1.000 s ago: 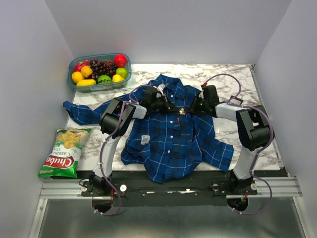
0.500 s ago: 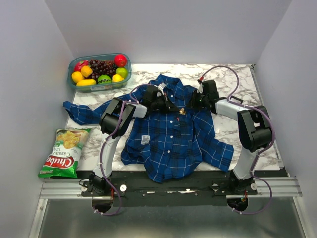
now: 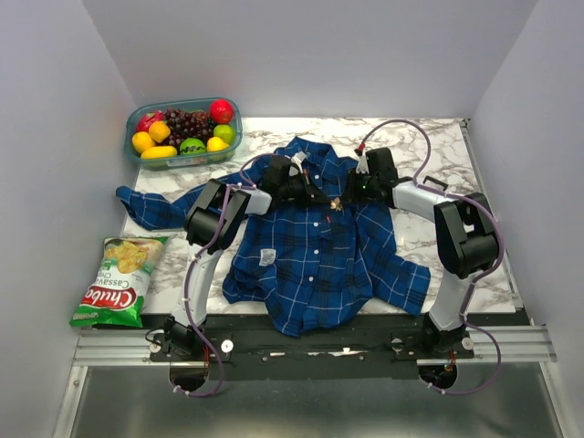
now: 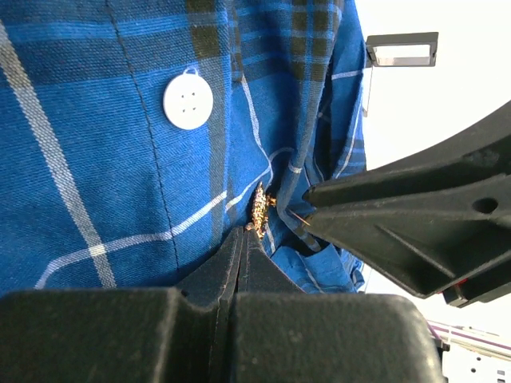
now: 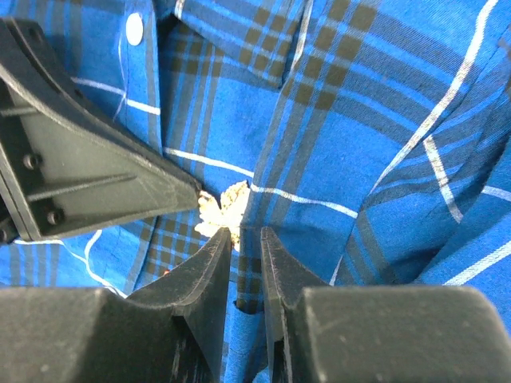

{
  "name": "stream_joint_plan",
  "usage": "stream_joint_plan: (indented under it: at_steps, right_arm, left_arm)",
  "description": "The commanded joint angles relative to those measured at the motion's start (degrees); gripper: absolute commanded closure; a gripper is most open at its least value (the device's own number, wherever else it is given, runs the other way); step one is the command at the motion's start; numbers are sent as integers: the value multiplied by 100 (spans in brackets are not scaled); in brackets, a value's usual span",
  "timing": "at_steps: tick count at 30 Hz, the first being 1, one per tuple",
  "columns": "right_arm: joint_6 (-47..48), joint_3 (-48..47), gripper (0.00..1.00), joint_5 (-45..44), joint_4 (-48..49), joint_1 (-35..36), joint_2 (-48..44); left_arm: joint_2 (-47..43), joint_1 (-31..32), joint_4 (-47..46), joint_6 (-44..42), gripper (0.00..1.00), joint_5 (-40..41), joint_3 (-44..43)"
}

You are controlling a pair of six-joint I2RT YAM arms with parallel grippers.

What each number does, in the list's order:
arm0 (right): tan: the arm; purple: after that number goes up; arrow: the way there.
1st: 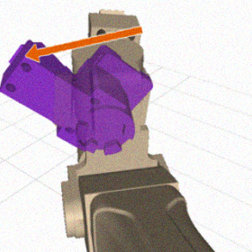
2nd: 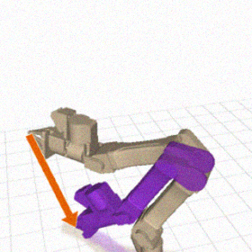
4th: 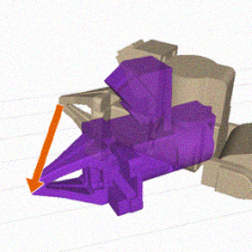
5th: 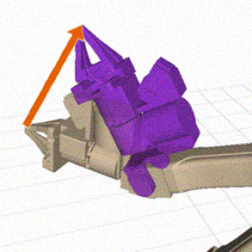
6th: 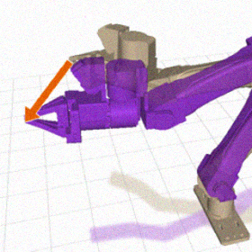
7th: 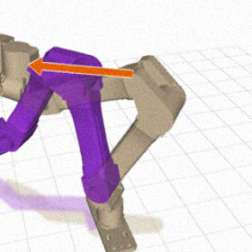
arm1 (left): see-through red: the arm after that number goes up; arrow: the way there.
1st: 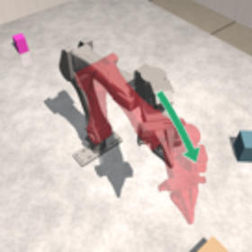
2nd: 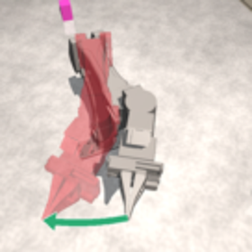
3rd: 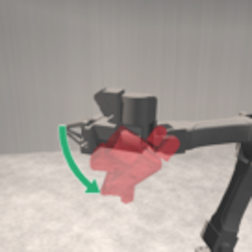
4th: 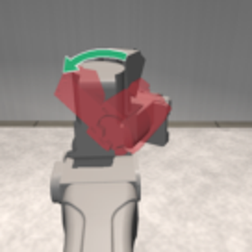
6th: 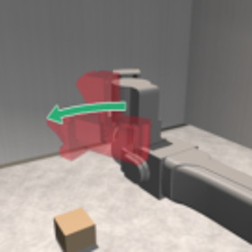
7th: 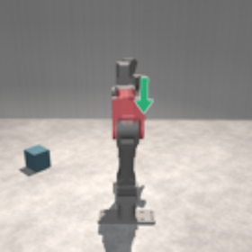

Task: Pin the brooch onto the clothing
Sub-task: Pin the brooch onto the flattened clothing.

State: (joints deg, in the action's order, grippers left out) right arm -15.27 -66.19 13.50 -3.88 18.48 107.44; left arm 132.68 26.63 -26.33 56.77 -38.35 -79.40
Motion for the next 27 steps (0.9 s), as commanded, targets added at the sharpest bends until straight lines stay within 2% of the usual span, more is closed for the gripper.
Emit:
stream_joint_plan:
  at_steps: [1, 15, 27]
  right_arm:
    - [252, -201, 70, -110, -253, 68, 181]
    - [410, -526, 70, -198, -429, 173, 418]
    - [454, -711, 76, -154, -544, 270, 664]
  left_arm:
    - [126, -35, 181, -96, 100, -191, -173]
    - [179, -53, 225, -96, 100, -270, -252]
    - [205, -53, 181, -79, 100, -296, -269]
